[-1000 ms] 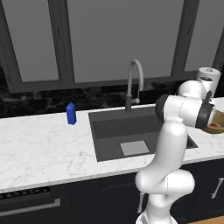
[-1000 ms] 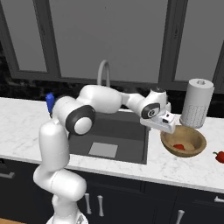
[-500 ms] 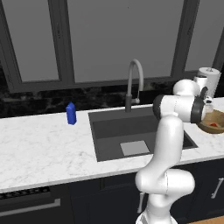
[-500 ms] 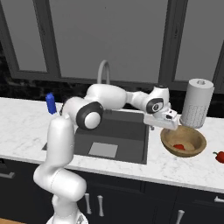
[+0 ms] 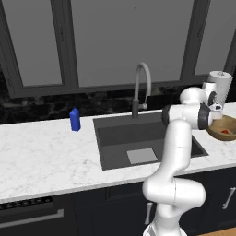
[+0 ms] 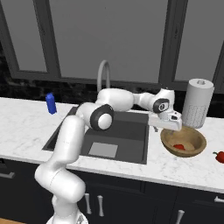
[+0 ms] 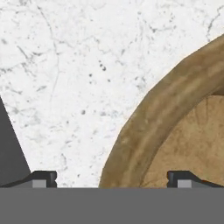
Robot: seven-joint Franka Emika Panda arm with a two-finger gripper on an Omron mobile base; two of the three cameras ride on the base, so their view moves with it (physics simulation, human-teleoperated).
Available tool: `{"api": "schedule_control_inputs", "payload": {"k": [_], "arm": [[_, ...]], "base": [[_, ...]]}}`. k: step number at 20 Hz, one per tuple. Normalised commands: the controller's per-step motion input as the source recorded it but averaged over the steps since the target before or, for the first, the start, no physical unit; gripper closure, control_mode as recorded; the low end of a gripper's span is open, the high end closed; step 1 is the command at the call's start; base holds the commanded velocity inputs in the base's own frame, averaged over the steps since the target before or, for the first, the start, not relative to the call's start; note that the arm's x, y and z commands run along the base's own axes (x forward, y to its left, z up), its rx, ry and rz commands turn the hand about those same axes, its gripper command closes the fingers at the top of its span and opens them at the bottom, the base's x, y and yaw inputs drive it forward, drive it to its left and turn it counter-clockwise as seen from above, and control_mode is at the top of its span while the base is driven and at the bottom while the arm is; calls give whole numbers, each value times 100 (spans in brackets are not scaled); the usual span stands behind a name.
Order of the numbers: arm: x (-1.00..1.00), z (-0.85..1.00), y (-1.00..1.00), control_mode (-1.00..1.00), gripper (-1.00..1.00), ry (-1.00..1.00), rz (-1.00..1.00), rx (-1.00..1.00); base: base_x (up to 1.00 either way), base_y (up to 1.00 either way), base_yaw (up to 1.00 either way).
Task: Pick the bell pepper from the sink and place it in the bowl. Then pick the bowl and place it in the microwave. Then close the microwave door and press the start button.
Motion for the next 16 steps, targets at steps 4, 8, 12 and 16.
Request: {"api": "schedule_control_inputs", "payload": {"k": [4, 8, 12, 16], "arm": [[12, -19, -31, -100, -100, 3, 4, 9], [0, -33, -11, -100, 100, 0, 1, 4], [0, -26, 0, -100, 100, 0, 0, 0], [-2, -1, 0, -100, 100, 1, 0, 0]], "base": [[0, 0, 0], [0, 0, 0], [0, 0, 0], [0, 0, 0]]}}
